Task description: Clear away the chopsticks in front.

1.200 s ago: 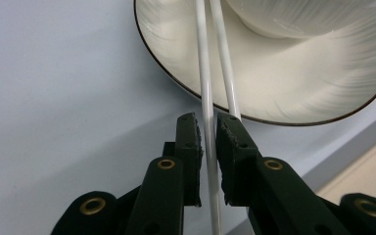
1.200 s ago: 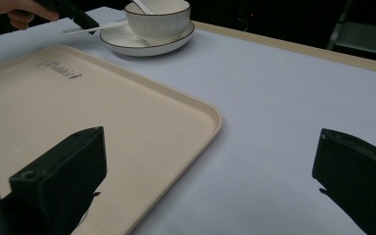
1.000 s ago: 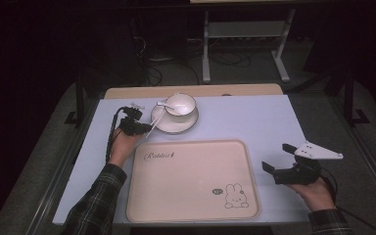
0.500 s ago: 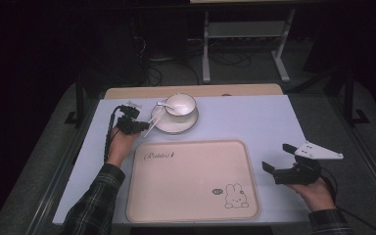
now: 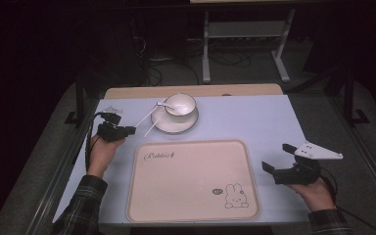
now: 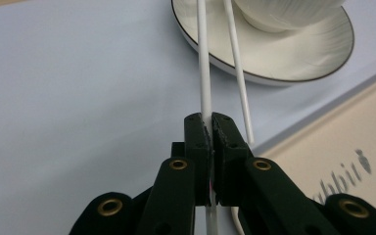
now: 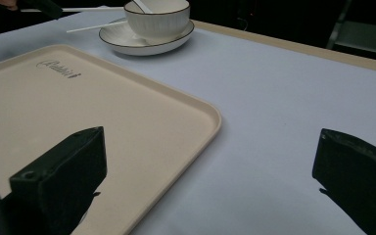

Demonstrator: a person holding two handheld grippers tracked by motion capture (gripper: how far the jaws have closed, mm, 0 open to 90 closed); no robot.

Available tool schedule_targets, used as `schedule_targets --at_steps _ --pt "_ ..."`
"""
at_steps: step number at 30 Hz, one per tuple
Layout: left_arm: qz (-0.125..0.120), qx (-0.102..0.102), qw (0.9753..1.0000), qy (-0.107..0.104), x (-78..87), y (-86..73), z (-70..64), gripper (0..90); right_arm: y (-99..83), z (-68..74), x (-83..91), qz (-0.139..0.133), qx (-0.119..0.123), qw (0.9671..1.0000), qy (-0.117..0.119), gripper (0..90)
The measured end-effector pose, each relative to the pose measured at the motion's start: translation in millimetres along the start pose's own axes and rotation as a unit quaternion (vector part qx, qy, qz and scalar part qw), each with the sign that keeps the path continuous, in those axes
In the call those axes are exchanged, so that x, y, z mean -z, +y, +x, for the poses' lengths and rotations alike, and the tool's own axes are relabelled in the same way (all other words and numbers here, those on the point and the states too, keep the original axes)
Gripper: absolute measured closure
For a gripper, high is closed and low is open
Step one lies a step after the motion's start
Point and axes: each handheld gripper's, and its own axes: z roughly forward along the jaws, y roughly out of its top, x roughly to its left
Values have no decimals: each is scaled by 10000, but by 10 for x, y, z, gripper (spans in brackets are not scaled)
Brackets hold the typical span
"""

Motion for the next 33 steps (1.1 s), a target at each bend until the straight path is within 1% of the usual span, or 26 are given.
schedule_targets --at_steps 1,2,4,5,6,8,10,11,12,13,14,19,20,21,22,26,27,28,29,30,31,32,33 --pt "0 0 10000 0 0 0 0 859 0 0 0 0 0 10000 0 0" --pt "-32 0 10000 -14 84 -45 8 859 2 3 3 -8 7 10000 -2 0" --pt "-78 -3 10000 -46 173 -98 7 859 2 1 6 -13 12 10000 -6 0" --pt "-78 -3 10000 -46 173 -98 7 859 2 1 6 -13 12 10000 -6 0" --pt "-104 -1 9999 -59 253 -157 -13 859 1 -2 6 -13 1 10000 -7 0" --pt "-93 -43 9999 -68 333 -221 -34 859 1 -1 5 -10 1 10000 -4 0" --pt "-110 -60 9999 -84 410 -292 -60 859 1 1 4 -4 15 10000 -7 0" --pt "-110 -60 9999 -84 410 -292 -60 859 1 1 4 -4 15 10000 -7 0" --pt "-99 -114 9998 -96 478 -364 -93 859 2 3 4 -9 12 10000 -4 0" --pt "-99 -114 9998 -96 478 -364 -93 859 2 3 4 -9 12 10000 -4 0" --pt "-84 -133 9998 -118 543 -439 -138 859 1 3 3 0 15 10000 -6 0" --pt "-113 -194 9994 -268 689 -576 -300 859 3 8 2 9 23 10000 -7 0" --pt "-132 -207 9992 -311 704 -596 -343 859 2 8 0 14 21 10000 -7 0" --pt "-132 -207 9992 -311 704 -596 -343 859 2 8 0 14 21 10000 -7 0" --pt "-121 -287 9987 -411 717 -625 -431 859 3 7 -1 17 22 10000 -6 0" --pt "-42 -452 9971 -609 706 -646 -592 859 3 9 -1 19 39 10000 -6 0" --pt "-42 -452 9971 -609 706 -646 -592 859 3 9 -1 19 39 10000 -6 0" --pt "-32 -471 9961 -751 692 -652 -659 859 3 9 3 12 29 10000 -15 0" --pt "-32 -471 9961 -751 692 -652 -659 859 3 7 4 8 24 10000 -15 0" --pt "-8 -513 9950 -856 667 -657 -715 859 2 6 3 9 23 10000 -15 0" --pt "-8 -513 9950 -856 667 -657 -715 859 2 6 3 9 23 10000 -15 0" --pt "42 -543 9940 -944 636 -659 -766 859 2 5 0 21 24 10000 -10 0" --pt "68 -562 9935 -984 618 -661 -789 859 3 6 -2 22 28 10000 -5 0"
